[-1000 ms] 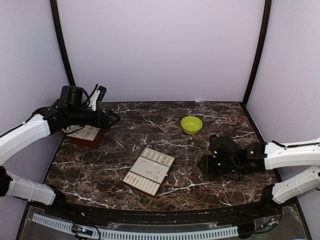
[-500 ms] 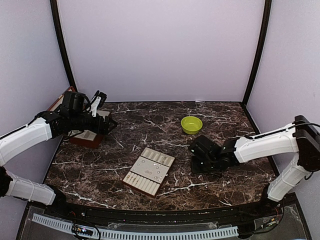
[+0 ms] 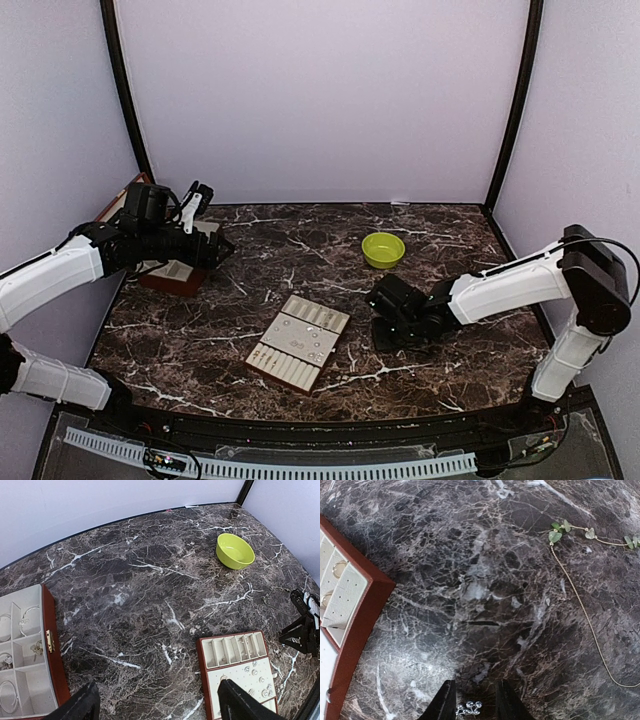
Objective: Organize the mixed jewelry
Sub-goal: Pick up the earring from the center of the board.
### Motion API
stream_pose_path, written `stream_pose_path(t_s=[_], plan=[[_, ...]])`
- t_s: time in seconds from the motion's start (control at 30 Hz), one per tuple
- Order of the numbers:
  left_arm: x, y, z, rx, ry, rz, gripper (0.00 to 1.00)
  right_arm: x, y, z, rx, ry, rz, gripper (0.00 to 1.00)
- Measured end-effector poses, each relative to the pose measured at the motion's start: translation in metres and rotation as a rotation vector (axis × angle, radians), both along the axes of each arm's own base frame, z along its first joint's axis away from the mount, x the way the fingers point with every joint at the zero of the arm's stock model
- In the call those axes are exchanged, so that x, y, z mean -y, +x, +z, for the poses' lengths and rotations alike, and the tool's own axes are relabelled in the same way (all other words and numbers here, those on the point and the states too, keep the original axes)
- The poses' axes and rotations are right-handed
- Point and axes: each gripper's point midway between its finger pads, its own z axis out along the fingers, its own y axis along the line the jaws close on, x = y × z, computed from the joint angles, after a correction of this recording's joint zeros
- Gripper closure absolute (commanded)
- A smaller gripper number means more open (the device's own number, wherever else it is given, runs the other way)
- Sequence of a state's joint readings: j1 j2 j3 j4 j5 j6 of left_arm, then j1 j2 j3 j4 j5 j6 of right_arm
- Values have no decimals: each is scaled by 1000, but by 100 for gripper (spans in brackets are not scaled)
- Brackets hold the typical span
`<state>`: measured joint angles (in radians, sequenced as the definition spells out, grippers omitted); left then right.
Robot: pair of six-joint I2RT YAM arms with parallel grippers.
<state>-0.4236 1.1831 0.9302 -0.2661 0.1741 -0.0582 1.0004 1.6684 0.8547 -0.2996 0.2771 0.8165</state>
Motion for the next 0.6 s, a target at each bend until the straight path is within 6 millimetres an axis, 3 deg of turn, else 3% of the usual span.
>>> stream_pose_path(t_s=[0.6], plan=[[0, 0, 0, -2, 0, -1, 16, -1, -7, -1, -1, -32, 5, 81]])
